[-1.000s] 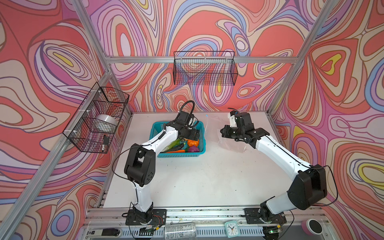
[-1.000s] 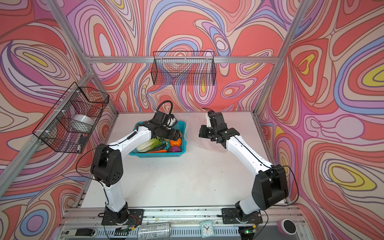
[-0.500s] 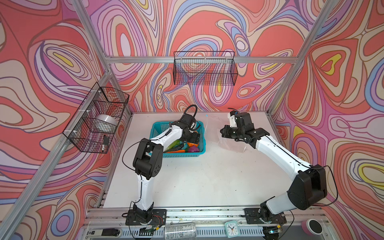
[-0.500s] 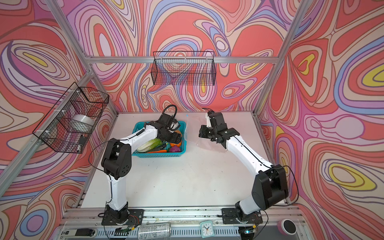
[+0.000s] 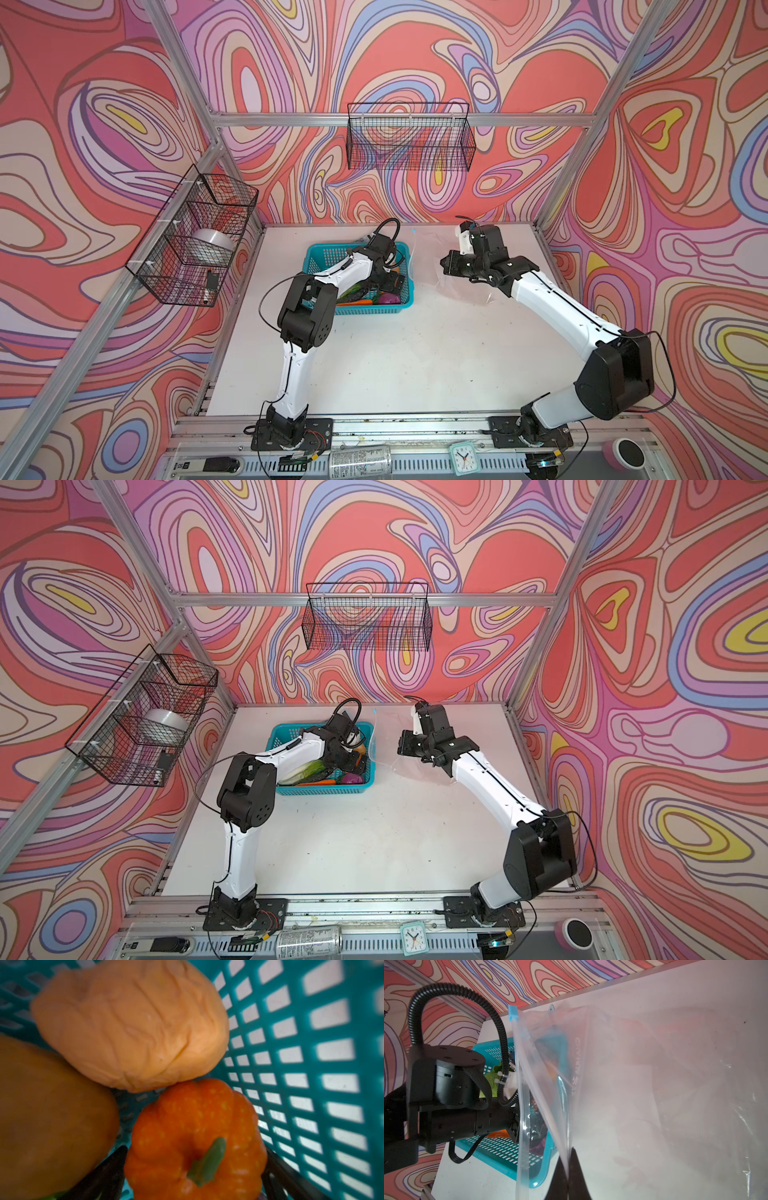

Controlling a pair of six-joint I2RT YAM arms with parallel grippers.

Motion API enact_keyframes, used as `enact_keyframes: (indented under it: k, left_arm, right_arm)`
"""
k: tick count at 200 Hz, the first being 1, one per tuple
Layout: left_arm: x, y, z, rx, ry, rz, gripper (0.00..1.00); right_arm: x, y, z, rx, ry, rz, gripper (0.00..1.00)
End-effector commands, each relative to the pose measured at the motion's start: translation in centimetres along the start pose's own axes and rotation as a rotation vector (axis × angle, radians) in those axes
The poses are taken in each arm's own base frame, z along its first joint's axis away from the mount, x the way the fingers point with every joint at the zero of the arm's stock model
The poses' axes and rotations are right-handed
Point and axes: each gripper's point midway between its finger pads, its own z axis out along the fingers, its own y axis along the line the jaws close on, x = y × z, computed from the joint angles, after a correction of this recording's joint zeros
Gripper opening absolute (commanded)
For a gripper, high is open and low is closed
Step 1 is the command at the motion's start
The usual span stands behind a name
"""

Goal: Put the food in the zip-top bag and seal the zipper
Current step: 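Reach the left gripper down into the basket toward the orange pumpkin, then close the left gripper on the orange pumpkin and lift it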

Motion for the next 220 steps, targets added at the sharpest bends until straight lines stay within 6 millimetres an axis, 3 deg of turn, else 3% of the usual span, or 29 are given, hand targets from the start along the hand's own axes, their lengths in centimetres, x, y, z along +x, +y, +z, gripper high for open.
enact_keyframes:
  k: [1,107,141,162,175,220]
  left_arm:
    - [0.4,-0.3,0.5,-0.023,0.024,0.022,0.98]
    - [-2.4,-0.4,0.5,-0.004,-0.163,-0.041,0.93]
    - [-1.9,-0.5,1.2,0.003,-0.147,-0.037,0.71]
    - [-1.9,-0.7,0.9,0.02,-0.164,-0.044,0.68]
    - [-2.0,-0.9,0.4,0.034,-0.186,-0.043,0.61]
    - [-2.9,-1.2,-2.6,0.041,-0.274,-0.052,0.55]
  right_arm:
    - [-0.1,-0.2,0.0,-0.001,-0.015,0.001,0.0]
    - [0.1,0.0,-0.4,-0.011,-0.013,0.004,0.0]
    - [0.1,0.1,-0.6,-0.016,-0.015,0.003,0.0]
    - [0.2,0.1,-0.7,-0.018,-0.013,0.004,0.0]
    - [0.3,0.2,-0.7,-0.022,-0.01,0.005,0.0]
    - [0.2,0.3,-0.8,-0.029,-0.011,0.008,0.0]
